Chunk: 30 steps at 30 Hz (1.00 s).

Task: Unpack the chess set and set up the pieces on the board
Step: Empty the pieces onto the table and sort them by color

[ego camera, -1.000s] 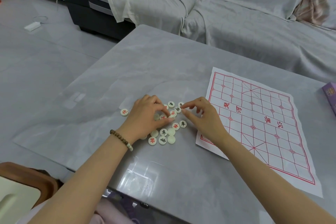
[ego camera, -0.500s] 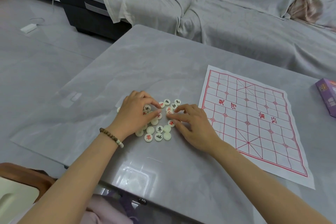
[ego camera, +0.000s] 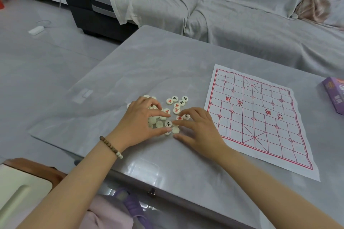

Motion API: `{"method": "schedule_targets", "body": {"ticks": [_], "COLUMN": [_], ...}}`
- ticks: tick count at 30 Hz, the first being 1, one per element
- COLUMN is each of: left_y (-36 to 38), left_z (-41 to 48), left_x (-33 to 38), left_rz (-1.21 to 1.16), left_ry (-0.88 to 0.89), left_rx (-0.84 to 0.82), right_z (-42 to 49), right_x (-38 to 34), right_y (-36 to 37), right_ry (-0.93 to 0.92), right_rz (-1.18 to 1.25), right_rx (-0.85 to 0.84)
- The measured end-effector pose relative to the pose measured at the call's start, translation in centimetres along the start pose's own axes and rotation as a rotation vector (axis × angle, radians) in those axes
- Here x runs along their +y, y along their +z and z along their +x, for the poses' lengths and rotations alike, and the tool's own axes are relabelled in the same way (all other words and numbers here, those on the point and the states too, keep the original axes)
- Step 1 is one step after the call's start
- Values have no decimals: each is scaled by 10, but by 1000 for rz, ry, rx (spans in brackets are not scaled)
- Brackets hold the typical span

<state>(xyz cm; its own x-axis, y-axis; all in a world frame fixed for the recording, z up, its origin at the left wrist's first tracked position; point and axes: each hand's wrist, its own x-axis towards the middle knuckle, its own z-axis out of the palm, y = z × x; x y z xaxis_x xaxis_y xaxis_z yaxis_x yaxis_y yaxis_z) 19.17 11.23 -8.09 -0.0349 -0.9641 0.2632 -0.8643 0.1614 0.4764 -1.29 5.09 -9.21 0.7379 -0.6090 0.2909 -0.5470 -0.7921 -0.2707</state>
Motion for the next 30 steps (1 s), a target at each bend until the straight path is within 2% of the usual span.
{"method": "schedule_targets", "body": {"ticks": [6,12,18,22,26,30], "left_y": [6,11,14,23,28,32], "left_z": [-5,-6,-11,-13,-12,-5], "left_x": [7,13,21,28,28,27], "left_rz": [48,50,56,57,17,17], "left_ry": [71,70,108,84,14,-3], "left_rx": [-69,-98,-36,84,59,117], "right_z": [-18,-23,-23,-23,-18,-8], "right_x": [-6,-4,-3,1,2,2], "right_y": [1,-4,-4,-8,-10,-7], "right_ry": [58,90,97,154,205,315], "right_rz": [36,19,-3,52,133,175], "right_rx": [48,87,-22,22,9,47]}}
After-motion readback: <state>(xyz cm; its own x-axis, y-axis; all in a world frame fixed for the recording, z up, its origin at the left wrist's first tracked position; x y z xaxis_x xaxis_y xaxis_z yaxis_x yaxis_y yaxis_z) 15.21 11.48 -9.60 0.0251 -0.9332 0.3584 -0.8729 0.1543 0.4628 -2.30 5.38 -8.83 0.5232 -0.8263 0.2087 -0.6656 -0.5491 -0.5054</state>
